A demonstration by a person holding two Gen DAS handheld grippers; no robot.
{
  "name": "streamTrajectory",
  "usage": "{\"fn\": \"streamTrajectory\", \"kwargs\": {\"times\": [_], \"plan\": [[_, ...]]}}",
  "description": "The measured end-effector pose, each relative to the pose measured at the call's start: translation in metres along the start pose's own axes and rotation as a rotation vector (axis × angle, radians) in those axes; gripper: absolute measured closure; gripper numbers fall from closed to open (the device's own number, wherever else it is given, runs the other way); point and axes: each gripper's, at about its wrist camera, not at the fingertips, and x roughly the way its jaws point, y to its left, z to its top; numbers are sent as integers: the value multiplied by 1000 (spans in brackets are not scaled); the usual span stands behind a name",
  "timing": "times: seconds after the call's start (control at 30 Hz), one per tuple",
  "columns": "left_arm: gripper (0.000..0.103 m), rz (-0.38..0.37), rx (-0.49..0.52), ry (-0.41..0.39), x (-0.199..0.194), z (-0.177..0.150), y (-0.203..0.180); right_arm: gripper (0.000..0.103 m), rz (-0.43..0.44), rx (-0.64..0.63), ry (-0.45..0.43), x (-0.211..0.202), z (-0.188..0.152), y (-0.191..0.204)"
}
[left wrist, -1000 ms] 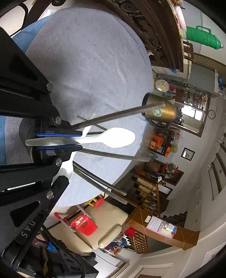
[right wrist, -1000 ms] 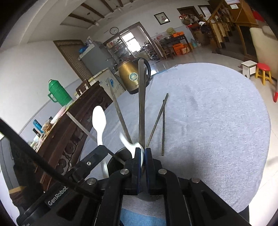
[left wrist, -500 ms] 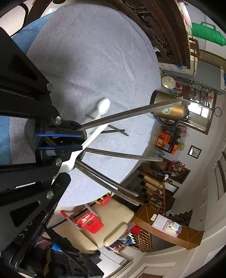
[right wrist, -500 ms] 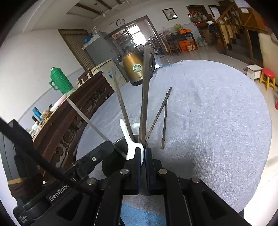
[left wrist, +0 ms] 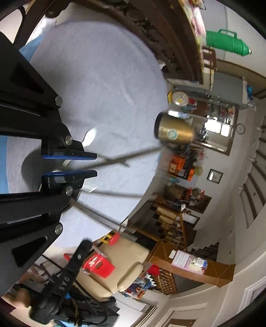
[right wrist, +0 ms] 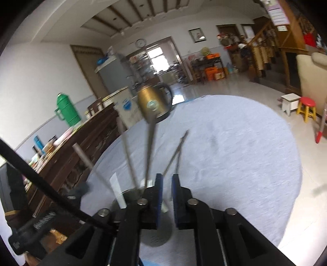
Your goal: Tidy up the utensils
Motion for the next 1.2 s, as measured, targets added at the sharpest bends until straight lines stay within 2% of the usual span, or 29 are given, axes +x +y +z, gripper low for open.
{"fn": "streamTrajectory", "kwargs": {"times": [0.07, 0.13, 0.17, 0.3, 0.43, 0.6, 0.83, 0.97, 1.0, 1.1, 1.13, 1.2], "plan": [[89, 5, -26, 14, 2, 8, 18, 85, -20, 41, -4, 1, 4, -15], [64, -1, -57, 64, 12, 14, 35, 85, -50, 80, 6, 6, 7, -32], [60, -13, -72, 114, 23, 17, 44, 85, -59, 89, 8, 7, 8, -36], [59, -20, -171, 269, 70, 19, 76, 83, -76, 117, 51, 25, 10, -56], [59, -40, -213, 380, 115, 18, 84, 63, -70, 131, 126, 55, 16, -75], [59, -31, -209, 499, 170, 18, 78, 63, -73, 167, 208, 100, 32, -101], [59, -39, -198, 610, 215, 14, 63, 63, -73, 155, 223, 124, 39, -102], [62, -16, -145, 599, 220, 15, 54, 63, -78, 166, 241, 135, 37, -105], [77, -10, -134, 596, 223, 16, 53, 63, -79, 164, 247, 137, 37, -106], [86, -13, -130, 563, 228, 23, 60, 63, -64, 142, 267, 147, 46, -104], [102, -9, -114, 544, 227, 26, 59, 63, -50, 123, 278, 154, 52, -101], [103, -4, -93, 515, 223, 33, 61, 63, -24, 92, 308, 167, 62, -97]]}}
